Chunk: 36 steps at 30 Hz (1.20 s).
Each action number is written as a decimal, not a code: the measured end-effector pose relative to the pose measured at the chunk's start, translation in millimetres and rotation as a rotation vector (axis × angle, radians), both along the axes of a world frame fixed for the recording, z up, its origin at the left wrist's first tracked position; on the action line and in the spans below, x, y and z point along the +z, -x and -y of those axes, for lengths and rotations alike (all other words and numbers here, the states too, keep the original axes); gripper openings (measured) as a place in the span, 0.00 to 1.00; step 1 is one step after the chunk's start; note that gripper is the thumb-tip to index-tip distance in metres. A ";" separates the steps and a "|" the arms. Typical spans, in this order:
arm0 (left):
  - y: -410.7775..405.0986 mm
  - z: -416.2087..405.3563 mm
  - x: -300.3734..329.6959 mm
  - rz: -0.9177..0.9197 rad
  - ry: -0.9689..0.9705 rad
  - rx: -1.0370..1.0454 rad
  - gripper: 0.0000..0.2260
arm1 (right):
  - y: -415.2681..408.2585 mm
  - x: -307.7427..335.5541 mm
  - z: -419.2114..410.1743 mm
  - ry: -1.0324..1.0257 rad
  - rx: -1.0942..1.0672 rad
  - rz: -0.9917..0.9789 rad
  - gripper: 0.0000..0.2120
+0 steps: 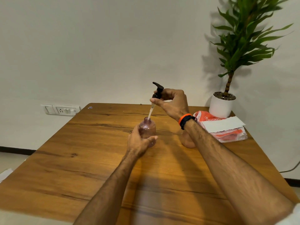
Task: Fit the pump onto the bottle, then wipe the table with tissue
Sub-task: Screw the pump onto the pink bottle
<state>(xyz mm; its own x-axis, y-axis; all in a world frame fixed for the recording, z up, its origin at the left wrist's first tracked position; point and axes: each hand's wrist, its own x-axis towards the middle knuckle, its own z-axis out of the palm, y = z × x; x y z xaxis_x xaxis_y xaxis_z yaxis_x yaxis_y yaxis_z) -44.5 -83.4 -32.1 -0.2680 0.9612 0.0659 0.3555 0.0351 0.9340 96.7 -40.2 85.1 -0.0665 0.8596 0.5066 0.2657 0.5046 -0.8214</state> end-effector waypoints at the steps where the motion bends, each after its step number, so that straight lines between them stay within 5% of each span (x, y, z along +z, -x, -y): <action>1: -0.7 0.8 1.6 0.006 0.004 -0.011 0.38 | -2.9 3.8 0.9 -0.005 -0.008 -0.020 0.10; 7: -18.1 11.6 31.1 -0.069 -0.128 0.103 0.50 | -30.5 25.1 5.8 -0.035 -0.037 -0.092 0.09; 10: -35.7 16.6 49.2 -0.161 -0.420 0.190 0.46 | -48.6 31.5 8.0 -0.039 -0.059 -0.093 0.09; 13: -62.7 16.4 60.7 -0.178 -0.513 0.132 0.42 | -70.5 38.1 8.6 -0.046 -0.104 -0.074 0.09; 22: -133.0 -7.5 30.8 -0.122 -0.131 -0.057 0.46 | -130.9 42.8 3.3 -0.069 -0.233 0.025 0.14; 36: -142.3 -21.0 11.4 -0.016 -0.115 -0.123 0.35 | -133.7 15.5 -9.9 -0.001 -0.205 0.210 0.15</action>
